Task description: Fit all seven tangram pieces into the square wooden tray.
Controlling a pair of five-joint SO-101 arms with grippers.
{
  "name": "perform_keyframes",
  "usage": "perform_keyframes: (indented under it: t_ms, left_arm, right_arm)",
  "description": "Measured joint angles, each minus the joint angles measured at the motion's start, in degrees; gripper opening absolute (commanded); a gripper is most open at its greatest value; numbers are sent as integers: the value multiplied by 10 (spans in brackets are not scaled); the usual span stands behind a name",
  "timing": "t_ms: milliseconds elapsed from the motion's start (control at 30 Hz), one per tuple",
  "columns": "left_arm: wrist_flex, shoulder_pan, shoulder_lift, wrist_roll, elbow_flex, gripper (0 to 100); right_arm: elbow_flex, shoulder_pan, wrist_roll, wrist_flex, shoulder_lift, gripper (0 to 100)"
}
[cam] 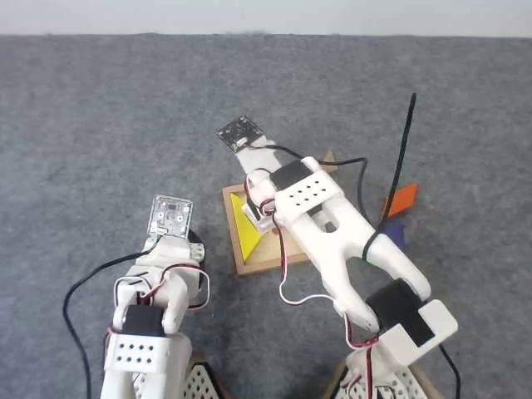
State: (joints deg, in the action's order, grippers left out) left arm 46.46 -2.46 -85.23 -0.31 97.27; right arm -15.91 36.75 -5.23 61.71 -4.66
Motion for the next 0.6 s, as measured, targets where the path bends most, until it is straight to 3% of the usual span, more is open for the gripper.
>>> perform_keyframes:
  t_ms: [600]
  left_arm:
    - [0,0,0,0,0,15]
  right_arm:
    - [34,0,-42,-45,-89,9]
